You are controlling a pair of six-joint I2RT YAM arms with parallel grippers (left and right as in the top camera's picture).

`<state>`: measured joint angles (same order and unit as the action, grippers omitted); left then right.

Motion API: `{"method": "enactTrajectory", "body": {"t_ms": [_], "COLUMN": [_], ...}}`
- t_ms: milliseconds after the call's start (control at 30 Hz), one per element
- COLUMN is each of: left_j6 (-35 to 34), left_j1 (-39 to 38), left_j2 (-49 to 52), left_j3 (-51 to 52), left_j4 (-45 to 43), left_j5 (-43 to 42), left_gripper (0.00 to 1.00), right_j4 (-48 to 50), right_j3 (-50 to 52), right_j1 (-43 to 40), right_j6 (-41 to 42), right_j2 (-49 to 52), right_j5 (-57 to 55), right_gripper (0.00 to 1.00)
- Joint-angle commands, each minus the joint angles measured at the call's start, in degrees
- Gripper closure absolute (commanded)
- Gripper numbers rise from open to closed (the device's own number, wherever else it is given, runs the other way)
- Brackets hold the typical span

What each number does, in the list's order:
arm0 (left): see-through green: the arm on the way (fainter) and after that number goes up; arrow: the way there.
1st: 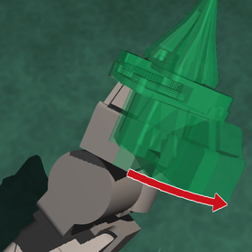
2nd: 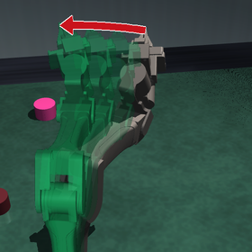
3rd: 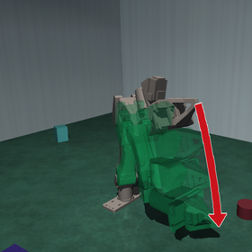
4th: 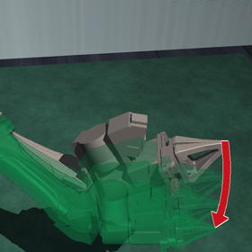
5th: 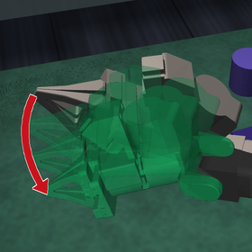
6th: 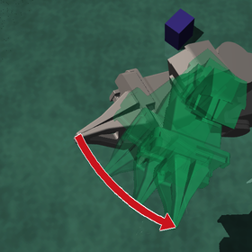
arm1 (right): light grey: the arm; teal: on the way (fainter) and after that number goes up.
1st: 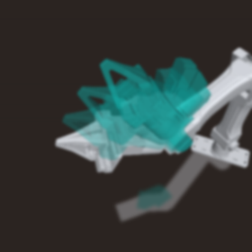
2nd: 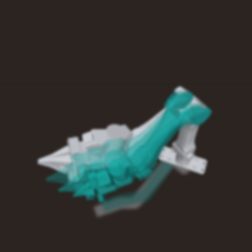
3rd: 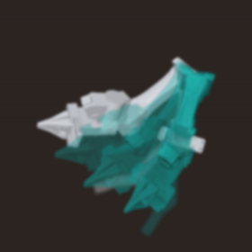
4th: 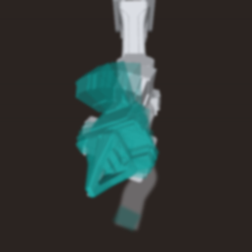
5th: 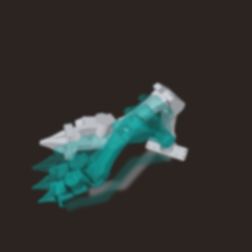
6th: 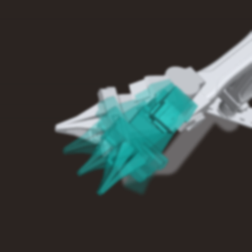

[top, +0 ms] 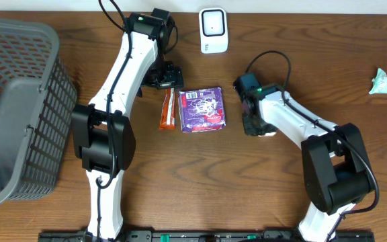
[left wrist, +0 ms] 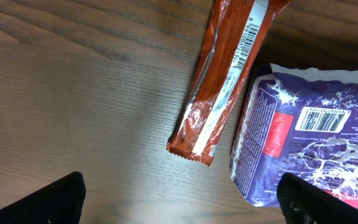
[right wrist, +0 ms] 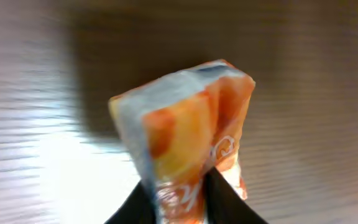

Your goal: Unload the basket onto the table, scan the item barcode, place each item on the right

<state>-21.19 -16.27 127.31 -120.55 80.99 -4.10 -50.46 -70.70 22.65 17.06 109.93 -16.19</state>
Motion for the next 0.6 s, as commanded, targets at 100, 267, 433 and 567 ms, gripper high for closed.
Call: {"method": "enactTrajectory", "body": {"t_ms": [100,267,433,567], "left_j6": [-0.50,-0.50,-0.50,-0.52], "left_j1": [0.24,0.24,0.24,0.24], "left_j2": [0.74,0.74,0.74,0.74], "left_j3": [0.33,0.33,0.33,0.33], "left_j4": [0.37,0.37,0.37,0.37], "left_j5": [0.72,0.72,0.72,0.72], "left_gripper": [0.02,0.02,0.02,0.02], "right_j4": [-3.19,-5.27,-4.96,-1.88], "right_j3": [-9.88,-10.16,-7.69,-2.64], "right_j1": [-3.34,-9.38,-16.15,-20.98], "right_j6": [-2.69,-9.66,-17.40,-18.21], "right_j2": [0.44,0.44,0.87,1.97], "right_j5": [23.37,38.88,57.53,64.76], "right_gripper": [0.99,0.99,0.99,0.99]}}
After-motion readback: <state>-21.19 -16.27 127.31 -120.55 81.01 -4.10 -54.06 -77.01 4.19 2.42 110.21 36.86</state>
